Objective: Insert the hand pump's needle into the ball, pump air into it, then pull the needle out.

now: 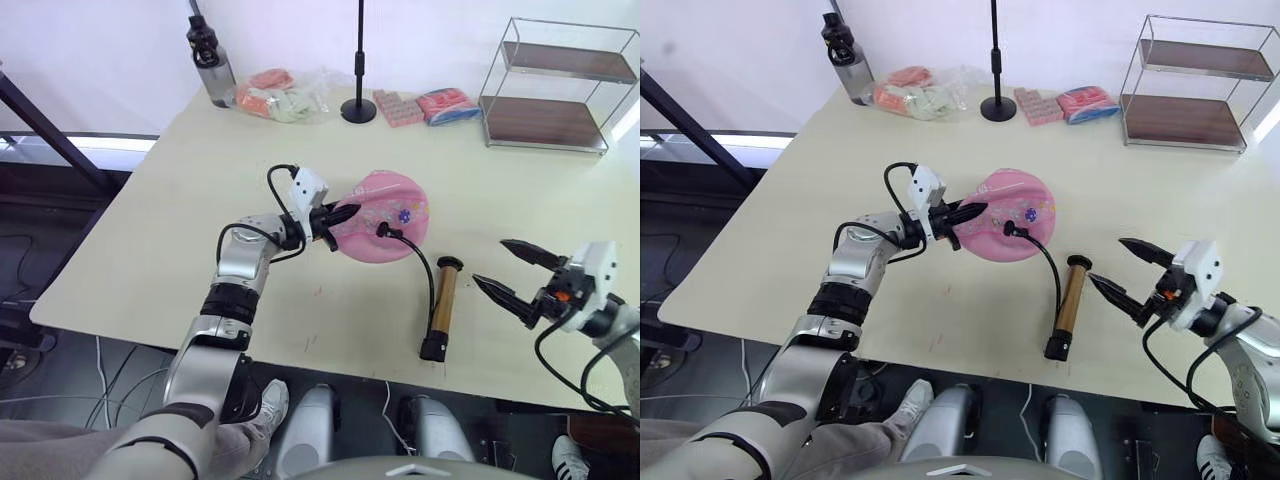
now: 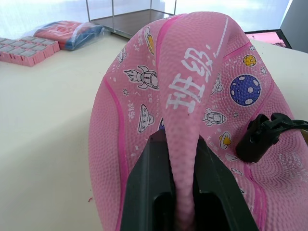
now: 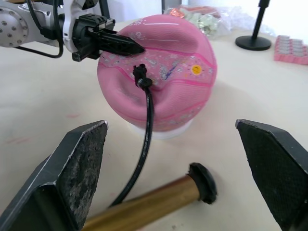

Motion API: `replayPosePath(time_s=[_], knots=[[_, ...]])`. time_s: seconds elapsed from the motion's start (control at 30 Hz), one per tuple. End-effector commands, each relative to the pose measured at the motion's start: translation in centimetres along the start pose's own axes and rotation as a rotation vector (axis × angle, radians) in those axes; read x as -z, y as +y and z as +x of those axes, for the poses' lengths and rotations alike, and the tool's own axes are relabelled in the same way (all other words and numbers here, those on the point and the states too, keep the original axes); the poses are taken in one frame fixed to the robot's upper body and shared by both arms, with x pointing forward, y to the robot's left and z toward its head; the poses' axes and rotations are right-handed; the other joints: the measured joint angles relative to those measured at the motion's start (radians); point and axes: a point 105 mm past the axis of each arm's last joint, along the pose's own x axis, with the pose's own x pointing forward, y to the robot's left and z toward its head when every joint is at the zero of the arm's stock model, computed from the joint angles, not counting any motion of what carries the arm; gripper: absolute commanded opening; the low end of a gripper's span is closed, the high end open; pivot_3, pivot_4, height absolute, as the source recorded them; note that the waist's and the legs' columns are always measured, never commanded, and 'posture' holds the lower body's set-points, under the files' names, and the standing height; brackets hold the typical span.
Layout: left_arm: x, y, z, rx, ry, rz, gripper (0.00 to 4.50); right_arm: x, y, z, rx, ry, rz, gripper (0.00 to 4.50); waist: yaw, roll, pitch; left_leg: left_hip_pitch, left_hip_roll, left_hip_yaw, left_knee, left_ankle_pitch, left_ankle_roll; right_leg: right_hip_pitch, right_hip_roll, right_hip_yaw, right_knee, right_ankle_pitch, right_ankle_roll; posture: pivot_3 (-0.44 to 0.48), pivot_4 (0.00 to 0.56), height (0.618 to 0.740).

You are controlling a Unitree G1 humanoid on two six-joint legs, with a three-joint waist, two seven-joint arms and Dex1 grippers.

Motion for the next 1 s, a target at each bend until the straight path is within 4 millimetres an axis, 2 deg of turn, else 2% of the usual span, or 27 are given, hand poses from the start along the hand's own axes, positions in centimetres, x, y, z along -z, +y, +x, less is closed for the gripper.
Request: replayPosePath(time_s=[0.03,0.17,0.27,0.53,0.7,1.0], knots=[[0.4,-0.7,0.3,0.040,0.007,-0.011,1.20,-0.9,-0.4,-0.9,0.022,-0.051,-0.065,4.50,-0.001,0.000,0.000,0.000,0.000,0.000,0.000,0.000,0.000,0.000,0.000,0.000,0.000,0.000,0.000,0.000,0.150,0.740],[-0.8,-0.6,0.2,0.043,-0.046,-0.030,3.15,-0.7,-0.5,-1.4,0.020,-0.059,-0.077,4.50,-0.001,0.000,0.001,0.000,0.000,0.000,0.001,0.000,0.000,0.000,0.000,0.000,0.001,0.000,0.000,0.000,0.150,0.740],[-2.1,-0.6,0.1,0.047,-0.102,-0.019,4.42,-0.7,-0.6,-1.8,0.010,-0.066,-0.079,4.50,-0.001,0.000,0.001,0.000,0.000,0.001,0.001,0.000,0.000,0.000,0.000,0.001,0.002,0.000,0.000,0.000,0.150,0.740],[-4.7,-1.2,-0.6,0.074,-0.181,0.008,4.42,-0.3,-0.3,-2.0,-0.010,-0.095,-0.062,4.50,-0.009,-0.001,0.002,0.001,0.000,0.001,0.007,0.000,0.000,-0.001,0.000,0.002,0.009,0.001,-0.001,0.000,0.150,0.740],[-6.9,-1.0,-2.5,0.055,-0.220,0.045,4.42,-0.5,-0.1,-2.0,-0.021,-0.128,-0.059,4.50,-0.021,-0.001,0.004,0.001,0.001,0.000,0.013,0.000,0.000,-0.001,0.000,0.003,0.015,0.000,0.000,0.000,0.150,0.740],[-6.9,-0.1,-6.4,-0.027,-0.187,0.067,4.42,-0.6,-0.3,-1.9,-0.033,-0.149,-0.065,4.50,-0.022,-0.001,0.004,0.006,0.002,0.005,0.014,0.000,0.000,-0.001,0.002,0.009,0.019,0.001,-0.001,0.000,0.150,0.740]])
